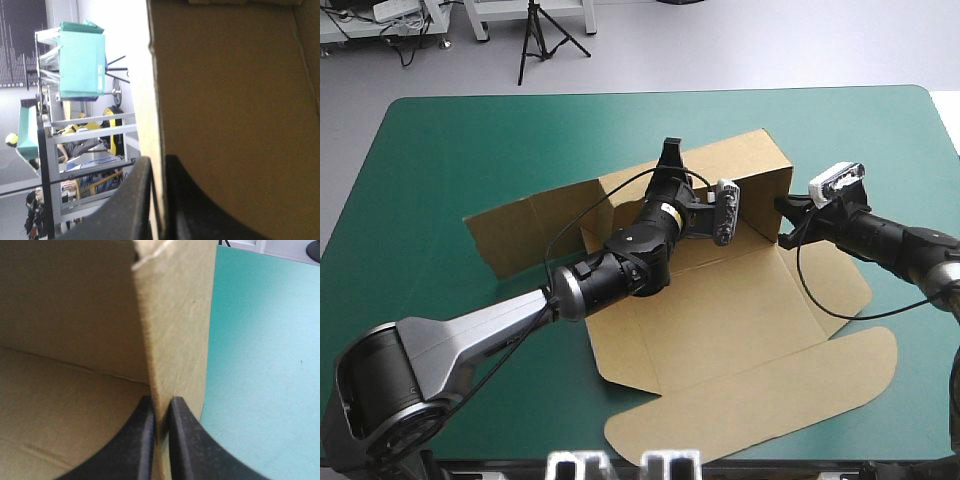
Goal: Fold the box
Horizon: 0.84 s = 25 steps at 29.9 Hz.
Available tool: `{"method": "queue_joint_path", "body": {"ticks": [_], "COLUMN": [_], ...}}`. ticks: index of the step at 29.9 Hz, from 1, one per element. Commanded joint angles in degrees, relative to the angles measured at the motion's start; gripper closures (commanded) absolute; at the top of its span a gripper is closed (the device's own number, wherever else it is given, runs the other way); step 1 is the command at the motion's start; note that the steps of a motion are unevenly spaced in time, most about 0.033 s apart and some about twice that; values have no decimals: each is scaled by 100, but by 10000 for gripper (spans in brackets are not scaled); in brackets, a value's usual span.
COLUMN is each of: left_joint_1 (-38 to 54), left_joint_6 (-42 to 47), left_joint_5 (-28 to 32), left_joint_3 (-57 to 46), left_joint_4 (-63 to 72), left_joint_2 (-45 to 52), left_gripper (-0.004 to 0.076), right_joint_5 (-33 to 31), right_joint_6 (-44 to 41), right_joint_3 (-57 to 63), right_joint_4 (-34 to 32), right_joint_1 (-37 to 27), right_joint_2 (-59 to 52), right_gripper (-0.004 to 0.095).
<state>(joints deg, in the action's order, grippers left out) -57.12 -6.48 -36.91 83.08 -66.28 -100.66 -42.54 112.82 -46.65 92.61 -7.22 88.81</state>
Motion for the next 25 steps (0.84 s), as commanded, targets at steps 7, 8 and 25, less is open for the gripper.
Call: {"method": "queue_joint_path", "body": {"ticks": [7,8,25], "left_joint_1": [-160,-172,-1492], "left_joint_6": [159,256,546], "left_joint_5": [909,935,175], "left_joint_3": [117,117,117], "left_joint_4": [168,188,37], "left_joint_2": [310,348,1392], "left_gripper": [252,244,415], "right_joint_5": [-331,-299,195], "right_joint_6": [-307,-317,-1000], "right_joint_3": [-192,-192,-192], "right_joint_4": [424,412,92], "right_joint_1": [7,7,7], "right_joint_2": [-205,-205,-285], "right_gripper": [907,907,906]}}
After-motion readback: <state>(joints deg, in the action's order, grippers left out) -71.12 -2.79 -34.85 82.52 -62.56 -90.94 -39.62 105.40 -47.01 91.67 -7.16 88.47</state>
